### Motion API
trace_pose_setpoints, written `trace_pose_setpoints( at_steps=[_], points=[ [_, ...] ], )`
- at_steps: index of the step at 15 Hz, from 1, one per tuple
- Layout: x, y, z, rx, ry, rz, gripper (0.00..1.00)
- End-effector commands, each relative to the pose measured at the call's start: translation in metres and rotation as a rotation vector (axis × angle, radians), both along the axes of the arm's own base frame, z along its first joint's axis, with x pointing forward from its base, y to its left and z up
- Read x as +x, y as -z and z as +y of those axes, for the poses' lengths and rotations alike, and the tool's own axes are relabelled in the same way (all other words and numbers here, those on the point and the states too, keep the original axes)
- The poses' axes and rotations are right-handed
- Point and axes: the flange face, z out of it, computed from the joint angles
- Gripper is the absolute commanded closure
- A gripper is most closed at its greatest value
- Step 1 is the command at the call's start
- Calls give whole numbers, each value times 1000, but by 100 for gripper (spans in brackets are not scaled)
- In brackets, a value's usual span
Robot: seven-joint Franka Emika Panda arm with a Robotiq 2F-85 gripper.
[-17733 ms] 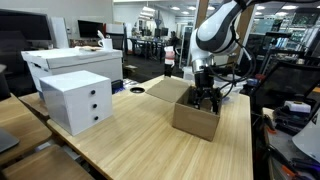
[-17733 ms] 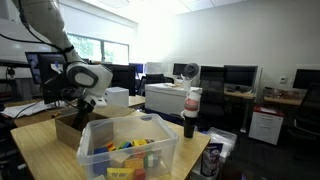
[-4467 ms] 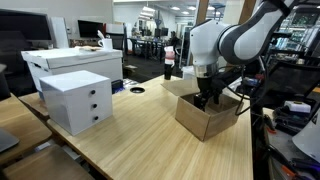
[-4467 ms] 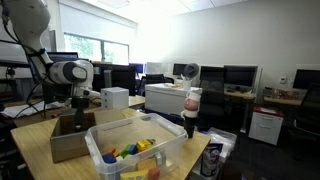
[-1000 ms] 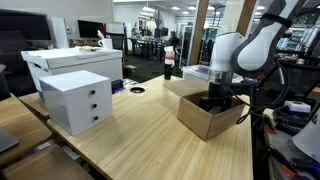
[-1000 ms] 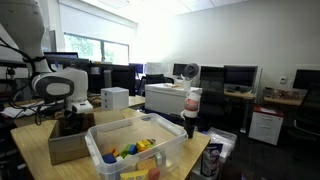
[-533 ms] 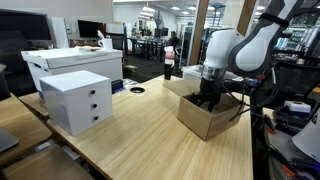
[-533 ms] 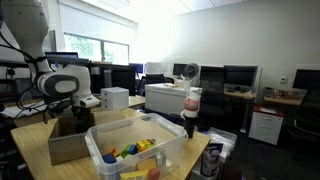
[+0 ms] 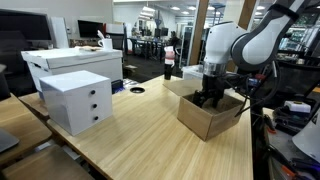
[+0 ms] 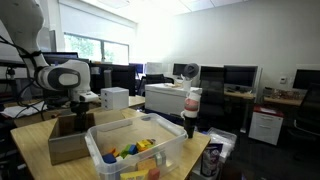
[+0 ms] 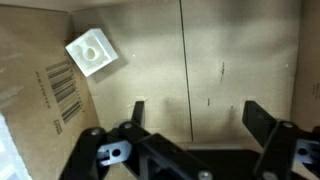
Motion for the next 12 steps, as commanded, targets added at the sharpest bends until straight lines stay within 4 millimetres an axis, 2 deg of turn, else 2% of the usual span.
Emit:
trace_pose_setpoints(
  at_steps=[1, 3, 5, 6, 10, 12],
  points=[
    [-22, -14, 5, -25, 36, 24, 0],
    [-36, -16, 6, -37, 45, 25, 0],
    [-47, -14, -3, -50, 44, 18, 0],
    [-25, -15, -3, -60, 42, 20, 0],
    [-21, -15, -25, -75, 40, 7, 0],
    [-29, -12, -33, -68, 54, 15, 0]
  ],
)
